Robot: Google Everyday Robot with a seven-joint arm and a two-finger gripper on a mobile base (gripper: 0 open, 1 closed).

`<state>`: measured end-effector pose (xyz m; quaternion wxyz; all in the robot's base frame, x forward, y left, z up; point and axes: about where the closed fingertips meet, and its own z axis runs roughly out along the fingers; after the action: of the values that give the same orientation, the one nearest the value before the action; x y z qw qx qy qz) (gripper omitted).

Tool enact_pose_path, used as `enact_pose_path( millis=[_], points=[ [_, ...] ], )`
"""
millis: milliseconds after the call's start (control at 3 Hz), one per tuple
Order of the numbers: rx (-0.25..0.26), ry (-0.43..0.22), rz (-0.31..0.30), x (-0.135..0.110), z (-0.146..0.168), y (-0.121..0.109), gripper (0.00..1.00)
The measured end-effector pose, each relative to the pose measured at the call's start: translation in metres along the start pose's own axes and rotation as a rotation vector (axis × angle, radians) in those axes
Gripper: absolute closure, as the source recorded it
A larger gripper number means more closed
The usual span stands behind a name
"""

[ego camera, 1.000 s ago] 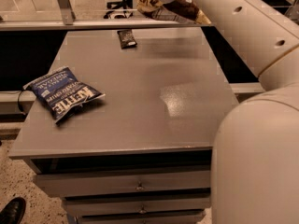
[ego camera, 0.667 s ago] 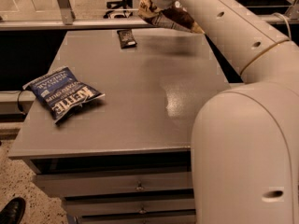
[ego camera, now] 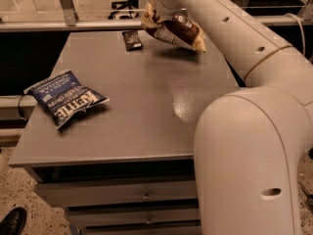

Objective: Move brown chip bag near rxbar chocolate

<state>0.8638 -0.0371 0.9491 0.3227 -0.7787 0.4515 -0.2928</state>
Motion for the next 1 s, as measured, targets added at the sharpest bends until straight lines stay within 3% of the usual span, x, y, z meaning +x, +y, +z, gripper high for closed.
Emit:
enact_pose_path(
  millis=[333,1000],
  points=[
    [-0.061,-0.040,0.053,-0.0143,0.0109,0.0134,0.54],
    [-0.086,-0.036,0.088,-0.0096,0.0152,0.0172,0.08]
  ],
)
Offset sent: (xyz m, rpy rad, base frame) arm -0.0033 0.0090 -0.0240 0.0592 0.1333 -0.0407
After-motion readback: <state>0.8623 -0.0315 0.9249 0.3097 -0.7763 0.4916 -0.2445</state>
